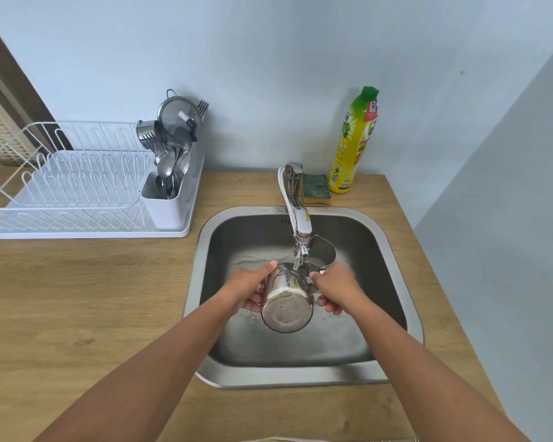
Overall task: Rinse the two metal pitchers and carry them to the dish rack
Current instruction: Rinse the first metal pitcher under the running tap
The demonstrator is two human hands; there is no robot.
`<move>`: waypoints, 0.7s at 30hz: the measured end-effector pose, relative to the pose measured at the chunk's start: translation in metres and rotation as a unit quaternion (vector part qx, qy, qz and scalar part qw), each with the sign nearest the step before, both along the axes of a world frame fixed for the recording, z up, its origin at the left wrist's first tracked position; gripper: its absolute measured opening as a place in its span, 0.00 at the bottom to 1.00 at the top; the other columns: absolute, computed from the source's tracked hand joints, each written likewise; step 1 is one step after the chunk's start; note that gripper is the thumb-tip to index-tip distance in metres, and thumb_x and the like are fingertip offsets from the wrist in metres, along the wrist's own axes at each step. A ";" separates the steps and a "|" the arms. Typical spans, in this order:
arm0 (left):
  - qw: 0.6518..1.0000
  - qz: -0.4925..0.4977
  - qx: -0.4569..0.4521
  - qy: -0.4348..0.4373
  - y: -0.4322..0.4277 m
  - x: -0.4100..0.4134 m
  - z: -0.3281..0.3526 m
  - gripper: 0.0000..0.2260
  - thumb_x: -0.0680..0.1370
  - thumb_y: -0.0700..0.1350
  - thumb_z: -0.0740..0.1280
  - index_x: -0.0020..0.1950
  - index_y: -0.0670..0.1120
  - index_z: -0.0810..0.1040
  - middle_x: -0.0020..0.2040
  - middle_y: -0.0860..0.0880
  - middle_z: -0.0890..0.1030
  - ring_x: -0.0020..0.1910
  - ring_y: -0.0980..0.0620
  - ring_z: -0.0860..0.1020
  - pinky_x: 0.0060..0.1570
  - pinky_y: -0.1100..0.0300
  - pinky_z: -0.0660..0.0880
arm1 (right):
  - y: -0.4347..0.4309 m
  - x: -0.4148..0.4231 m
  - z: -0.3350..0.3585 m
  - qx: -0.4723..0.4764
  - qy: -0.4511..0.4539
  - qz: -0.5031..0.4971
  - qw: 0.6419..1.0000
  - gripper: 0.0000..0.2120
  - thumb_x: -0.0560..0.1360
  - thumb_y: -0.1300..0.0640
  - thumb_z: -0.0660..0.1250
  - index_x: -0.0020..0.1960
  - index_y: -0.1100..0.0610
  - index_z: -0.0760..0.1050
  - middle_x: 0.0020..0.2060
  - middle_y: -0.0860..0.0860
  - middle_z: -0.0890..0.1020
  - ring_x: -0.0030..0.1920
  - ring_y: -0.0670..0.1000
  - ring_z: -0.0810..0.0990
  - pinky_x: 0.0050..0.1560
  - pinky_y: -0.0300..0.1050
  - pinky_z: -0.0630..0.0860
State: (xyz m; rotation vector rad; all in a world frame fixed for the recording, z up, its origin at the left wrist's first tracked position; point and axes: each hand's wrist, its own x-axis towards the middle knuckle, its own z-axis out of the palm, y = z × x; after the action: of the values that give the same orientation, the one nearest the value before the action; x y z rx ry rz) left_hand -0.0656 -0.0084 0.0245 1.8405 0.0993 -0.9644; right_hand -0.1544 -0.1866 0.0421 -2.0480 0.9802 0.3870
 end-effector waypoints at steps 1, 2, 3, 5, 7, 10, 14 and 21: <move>1.000 -0.004 -0.002 0.002 0.000 0.000 0.000 0.26 0.74 0.63 0.67 0.54 0.40 0.79 0.38 0.43 0.80 0.28 0.50 0.79 0.24 0.62 0.76 | 0.001 -0.001 0.001 -0.001 -0.001 0.003 1.000 0.18 0.79 0.48 0.60 0.43 0.62 0.78 0.24 0.54 0.81 0.20 0.51 0.76 0.27 0.41 0.74; 1.000 -0.007 -0.005 0.005 0.001 0.000 0.000 0.26 0.75 0.62 0.68 0.56 0.39 0.79 0.40 0.42 0.81 0.31 0.49 0.80 0.25 0.61 0.76 | 0.002 -0.002 0.002 -0.004 -0.002 0.008 1.000 0.18 0.79 0.48 0.59 0.41 0.61 0.77 0.25 0.54 0.82 0.21 0.52 0.78 0.27 0.41 0.74; 1.000 -0.007 -0.013 0.009 0.002 0.000 -0.001 0.26 0.75 0.62 0.68 0.56 0.39 0.78 0.42 0.42 0.81 0.33 0.48 0.81 0.26 0.61 0.77 | 0.003 -0.003 0.004 -0.009 -0.002 0.014 1.000 0.18 0.80 0.48 0.58 0.41 0.60 0.76 0.27 0.54 0.83 0.22 0.52 0.80 0.27 0.41 0.74; 0.999 -0.001 -0.039 0.024 0.004 0.000 -0.003 0.25 0.75 0.58 0.70 0.57 0.37 0.79 0.46 0.40 0.82 0.39 0.46 0.83 0.29 0.59 0.79 | 0.004 -0.006 0.005 -0.016 -0.006 0.022 1.000 0.18 0.81 0.47 0.56 0.44 0.60 0.76 0.30 0.55 0.85 0.26 0.53 0.84 0.26 0.41 0.75; 0.996 0.004 -0.077 0.037 0.006 0.000 -0.006 0.23 0.73 0.54 0.73 0.57 0.36 0.80 0.49 0.40 0.84 0.41 0.46 0.84 0.34 0.57 0.81 | 0.005 -0.009 0.006 -0.008 -0.022 0.024 0.999 0.17 0.81 0.47 0.55 0.50 0.58 0.74 0.33 0.57 0.86 0.29 0.53 0.86 0.25 0.41 0.75; 0.992 -0.009 -0.116 0.048 0.010 -0.002 -0.013 0.20 0.72 0.47 0.76 0.58 0.37 0.81 0.48 0.41 0.86 0.43 0.47 0.85 0.43 0.56 0.82 | 0.007 -0.014 0.005 0.010 -0.046 0.012 0.999 0.13 0.81 0.47 0.55 0.53 0.55 0.72 0.37 0.57 0.85 0.30 0.54 0.86 0.23 0.42 0.76; 0.989 -0.014 -0.134 0.055 0.012 -0.004 -0.021 0.19 0.69 0.42 0.78 0.59 0.38 0.81 0.51 0.39 0.85 0.47 0.45 0.83 0.60 0.48 0.77 | 0.010 -0.018 0.000 0.008 -0.066 0.006 0.998 0.11 0.81 0.47 0.55 0.55 0.53 0.70 0.39 0.58 0.84 0.32 0.55 0.86 0.26 0.45 0.80; 0.993 -0.030 -0.115 0.023 0.008 -0.009 -0.020 0.17 0.69 0.36 0.77 0.57 0.41 0.81 0.49 0.45 0.85 0.49 0.49 0.82 0.56 0.51 0.79 | 0.007 -0.025 -0.005 -0.009 -0.097 -0.011 0.995 0.10 0.80 0.46 0.58 0.54 0.51 0.71 0.40 0.55 0.82 0.38 0.57 0.85 0.31 0.49 0.82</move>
State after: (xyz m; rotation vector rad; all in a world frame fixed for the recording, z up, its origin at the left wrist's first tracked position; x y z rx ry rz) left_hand -0.0741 0.0000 0.0043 1.6181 -0.0393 -1.0160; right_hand -0.1796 -0.1794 0.0371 -2.0459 0.8896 0.1648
